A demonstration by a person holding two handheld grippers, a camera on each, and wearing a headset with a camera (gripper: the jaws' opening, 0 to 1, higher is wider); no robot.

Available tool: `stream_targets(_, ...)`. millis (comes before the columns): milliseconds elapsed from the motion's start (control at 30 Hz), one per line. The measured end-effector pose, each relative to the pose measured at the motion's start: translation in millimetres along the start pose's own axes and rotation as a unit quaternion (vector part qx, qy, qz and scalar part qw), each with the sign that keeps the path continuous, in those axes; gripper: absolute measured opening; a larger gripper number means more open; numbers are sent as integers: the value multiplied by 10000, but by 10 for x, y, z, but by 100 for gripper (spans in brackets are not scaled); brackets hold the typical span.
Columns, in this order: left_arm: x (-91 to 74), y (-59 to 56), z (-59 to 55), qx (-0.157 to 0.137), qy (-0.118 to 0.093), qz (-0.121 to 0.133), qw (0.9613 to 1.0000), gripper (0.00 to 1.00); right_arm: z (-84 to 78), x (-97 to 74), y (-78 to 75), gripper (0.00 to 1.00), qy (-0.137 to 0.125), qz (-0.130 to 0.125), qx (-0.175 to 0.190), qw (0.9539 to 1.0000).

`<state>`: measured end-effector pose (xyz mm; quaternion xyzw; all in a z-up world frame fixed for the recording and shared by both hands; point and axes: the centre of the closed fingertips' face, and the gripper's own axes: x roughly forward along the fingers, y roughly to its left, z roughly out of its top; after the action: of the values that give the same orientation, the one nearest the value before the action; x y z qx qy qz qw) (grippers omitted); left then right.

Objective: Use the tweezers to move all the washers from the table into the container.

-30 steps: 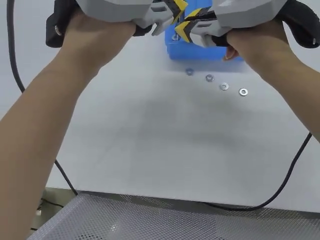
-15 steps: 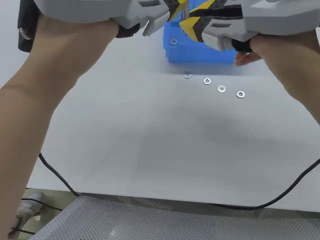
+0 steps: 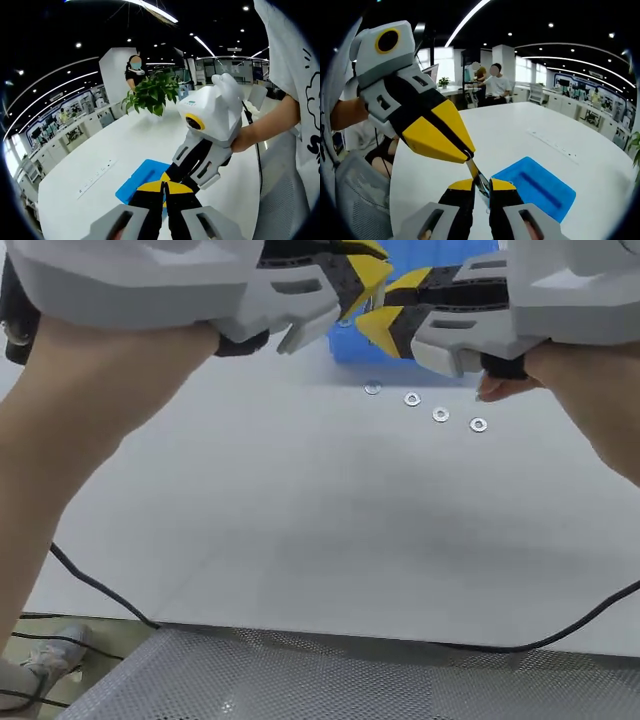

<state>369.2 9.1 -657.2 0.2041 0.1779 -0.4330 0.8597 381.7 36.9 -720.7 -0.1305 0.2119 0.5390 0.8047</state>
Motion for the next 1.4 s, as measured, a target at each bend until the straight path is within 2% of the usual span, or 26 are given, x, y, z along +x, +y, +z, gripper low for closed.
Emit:
stream_targets(133,82,-25,-90,-212,17,-95,9997,0,-88,28,21,7,58,83,225,9997)
stream_targets(200,136,-44,-163,-280,87,-154,9995,0,-201,58,20,7,173,157,379,9990)
stream_targets(400,274,-105,-302,-357,177,-285,9988,0,-412,122,-6,7,400,194,363,9984)
stream_targets(600,348,-79,-367,-477,197,-280,9983,0,-466,161,-29,6,451,210,388,9980)
stream_targets(733,356,-69,-376,-509,168,-254,9982,0,-464,155,-36,6,490,188,301,9982)
stream_targets(900,375,-67,-437,-517,179,-252,9982,0,-517,174,-67,7,540,207,310,9978)
stream_targets(1400,333,-87,-452,-672,148,-260,9973,0,-546,205,-42,6,584,323,332,9972)
